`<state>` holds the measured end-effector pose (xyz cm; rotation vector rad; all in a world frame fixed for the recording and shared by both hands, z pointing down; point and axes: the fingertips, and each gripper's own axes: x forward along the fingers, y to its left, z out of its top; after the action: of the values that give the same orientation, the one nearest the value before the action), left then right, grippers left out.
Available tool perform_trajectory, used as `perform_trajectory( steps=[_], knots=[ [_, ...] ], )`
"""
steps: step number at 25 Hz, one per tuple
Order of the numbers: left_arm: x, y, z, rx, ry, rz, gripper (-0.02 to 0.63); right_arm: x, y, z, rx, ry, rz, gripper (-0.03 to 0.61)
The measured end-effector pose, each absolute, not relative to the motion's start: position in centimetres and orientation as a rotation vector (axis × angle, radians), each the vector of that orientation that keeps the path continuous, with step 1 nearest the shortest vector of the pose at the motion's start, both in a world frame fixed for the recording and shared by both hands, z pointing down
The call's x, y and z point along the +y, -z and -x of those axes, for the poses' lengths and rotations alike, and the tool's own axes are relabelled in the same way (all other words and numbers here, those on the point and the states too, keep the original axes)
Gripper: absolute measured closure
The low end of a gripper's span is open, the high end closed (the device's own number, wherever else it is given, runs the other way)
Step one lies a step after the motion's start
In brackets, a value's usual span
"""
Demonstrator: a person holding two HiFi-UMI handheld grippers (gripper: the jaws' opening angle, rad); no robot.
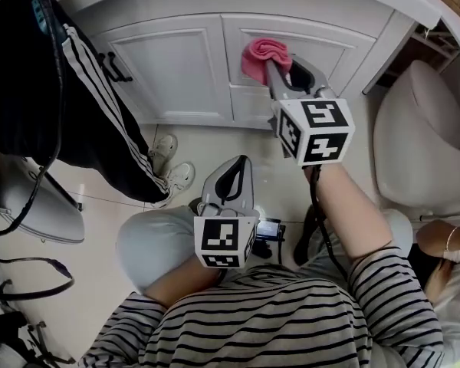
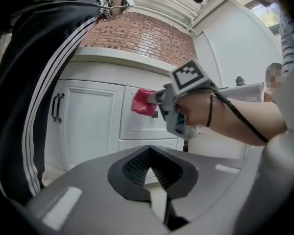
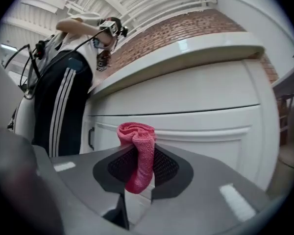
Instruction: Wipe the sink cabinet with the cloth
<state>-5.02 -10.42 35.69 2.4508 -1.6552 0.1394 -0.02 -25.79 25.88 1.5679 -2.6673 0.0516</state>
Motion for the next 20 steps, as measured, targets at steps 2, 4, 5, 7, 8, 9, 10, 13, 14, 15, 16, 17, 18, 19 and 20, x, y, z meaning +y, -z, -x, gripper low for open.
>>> perform_trajectory(
  steps=[2, 4, 5, 7, 8, 9, 10, 13, 14, 15, 16, 17, 18, 19, 20],
  knots=[
    [-10.4, -35.9, 5.6, -1.672, -0.144, -2.433, 0.618, -26.8, -27.0, 4.2, -2.657, 0.002, -1.476, 0.495],
    [-10.5, -36.0, 6.3, -1.69, -0.146, -2.415, 0.618, -28.0, -27.9, 5.8, -2.616, 0.027, -1.451, 0.495],
    [-10.6, -36.0, 6.6, -1.696, -0.145, -2.409, 0.618, -28.5, -28.2, 5.7, -2.597, 0.023, -1.458, 0.495],
    [-10.5, -36.0, 6.9, -1.695, -0.143, -2.406, 0.618, -28.7, -28.4, 4.2, -2.573, 0.003, -1.496, 0.495],
    [-10.5, -36.0, 6.8, -1.69, -0.142, -2.408, 0.618, -28.5, -28.3, 3.0, -2.563, -0.004, -1.523, 0.495],
    [-10.5, -36.0, 6.7, -1.682, -0.14, -2.413, 0.618, -28.2, -28.2, 1.7, -2.552, -0.006, -1.551, 0.497],
    [-10.5, -36.1, 6.4, -1.674, -0.14, -2.418, 0.618, -27.9, -28.1, 0.4, -2.54, -0.007, -1.579, 0.497],
    [-10.4, -36.3, 5.7, -1.65, -0.15, -2.433, 0.618, -27.3, -28.5, -3.3, -2.509, -0.037, -1.64, 0.497],
    [-10.4, -36.5, 5.5, -1.645, -0.158, -2.437, 0.618, -27.2, -28.7, -4.4, -2.505, -0.053, -1.651, 0.497],
    [-10.3, -36.6, 5.3, -1.642, -0.167, -2.439, 0.618, -27.2, -28.9, -5.3, -2.499, -0.066, -1.663, 0.497],
    [-10.4, -36.7, 5.2, -1.641, -0.175, -2.44, 0.618, -27.1, -29.0, -6.3, -2.49, -0.074, -1.68, 0.497],
    [-10.4, -36.8, 5.1, -1.641, -0.182, -2.44, 0.618, -27.1, -29.0, -7.3, -2.475, -0.081, -1.704, 0.497],
    [-10.5, -36.9, 5.0, -1.642, -0.189, -2.439, 0.618, -27.3, -29.1, -8.5, -2.456, -0.094, -1.735, 0.497],
    [-10.5, -37.0, 5.0, -1.645, -0.195, -2.438, 0.618, -27.5, -29.3, -9.8, -2.431, -0.11, -1.769, 0.497],
    [-10.6, -37.1, 5.0, -1.648, -0.203, -2.436, 0.618, -27.9, -29.5, -11.2, -2.404, -0.128, -1.805, 0.497]
  ],
)
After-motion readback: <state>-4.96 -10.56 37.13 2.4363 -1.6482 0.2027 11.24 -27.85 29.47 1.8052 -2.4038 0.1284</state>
